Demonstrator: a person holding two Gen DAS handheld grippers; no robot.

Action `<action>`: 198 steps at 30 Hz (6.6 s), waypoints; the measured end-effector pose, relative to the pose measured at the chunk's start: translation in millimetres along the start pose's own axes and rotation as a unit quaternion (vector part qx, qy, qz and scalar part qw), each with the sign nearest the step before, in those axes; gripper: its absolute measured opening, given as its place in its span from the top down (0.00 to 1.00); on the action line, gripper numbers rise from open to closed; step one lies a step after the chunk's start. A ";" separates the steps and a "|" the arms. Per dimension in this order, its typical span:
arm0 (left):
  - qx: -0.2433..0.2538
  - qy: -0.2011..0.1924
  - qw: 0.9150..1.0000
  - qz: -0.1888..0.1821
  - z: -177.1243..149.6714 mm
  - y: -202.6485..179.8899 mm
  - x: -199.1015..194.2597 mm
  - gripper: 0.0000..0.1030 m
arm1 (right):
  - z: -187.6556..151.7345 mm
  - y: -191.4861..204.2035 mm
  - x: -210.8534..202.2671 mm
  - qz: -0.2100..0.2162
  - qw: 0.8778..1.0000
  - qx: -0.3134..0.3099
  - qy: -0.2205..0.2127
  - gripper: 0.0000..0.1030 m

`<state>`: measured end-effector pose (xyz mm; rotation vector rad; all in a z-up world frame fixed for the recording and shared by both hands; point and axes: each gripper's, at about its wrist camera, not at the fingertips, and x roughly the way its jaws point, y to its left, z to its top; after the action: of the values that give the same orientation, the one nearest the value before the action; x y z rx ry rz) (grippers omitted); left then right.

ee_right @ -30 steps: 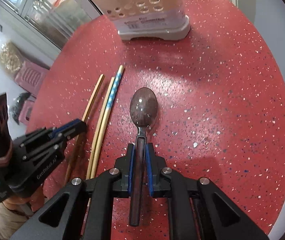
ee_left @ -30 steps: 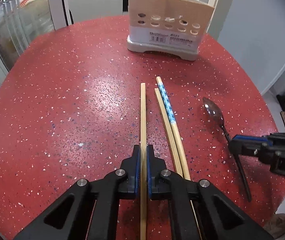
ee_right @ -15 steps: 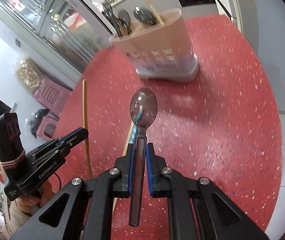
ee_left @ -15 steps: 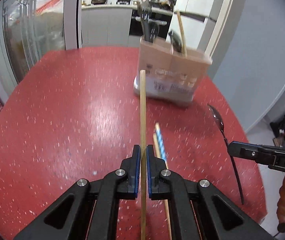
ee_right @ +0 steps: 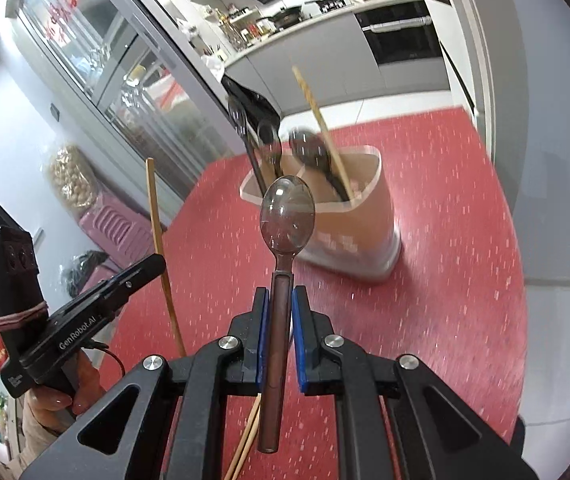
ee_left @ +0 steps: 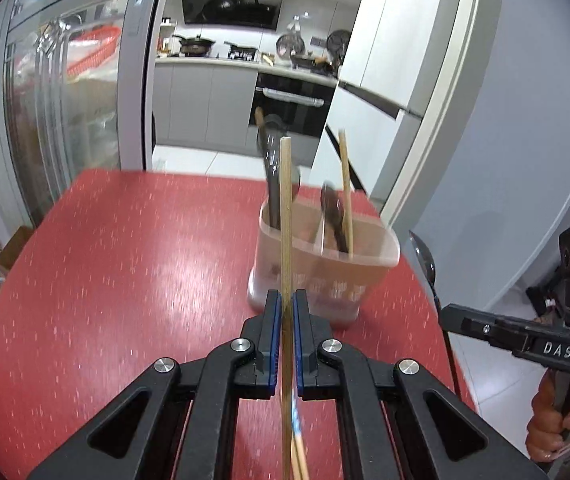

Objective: Organize utensils
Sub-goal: 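Carry the spoon and chopstick up over the beige utensil holder, then lower the spoon and chopstick into the holder and open both tools, then move both open tools back over the two remaining chopsticks, then grasp the blue-patterned chopstick with the right tool while the left tool grasps the plain chopstick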

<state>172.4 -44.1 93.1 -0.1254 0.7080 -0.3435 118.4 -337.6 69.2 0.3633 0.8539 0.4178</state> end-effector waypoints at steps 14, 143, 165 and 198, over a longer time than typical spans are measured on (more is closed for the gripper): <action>0.005 -0.087 0.996 -0.009 97.8 -16.0 42.8 0.70 | 94.9 -7.2 23.3 -0.015 0.997 -0.022 -0.066 0.88; -0.058 0.112 0.977 0.169 -164.8 89.5 40.3 0.00 | -110.1 34.8 126.9 -0.156 0.973 -0.003 0.173 0.41; -0.071 0.088 0.980 0.162 -174.3 95.1 8.0 0.00 | -111.1 78.0 164.1 -0.204 0.958 -0.060 0.194 0.54; 0.002 0.155 0.984 0.094 -165.1 29.2 31.9 0.00 | -109.2 21.0 117.0 -0.162 0.971 -0.038 0.173 0.93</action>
<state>94.5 -27.4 -57.8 0.0003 1.0185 -0.1842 97.0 -246.8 -62.5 0.0732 1.2127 0.2101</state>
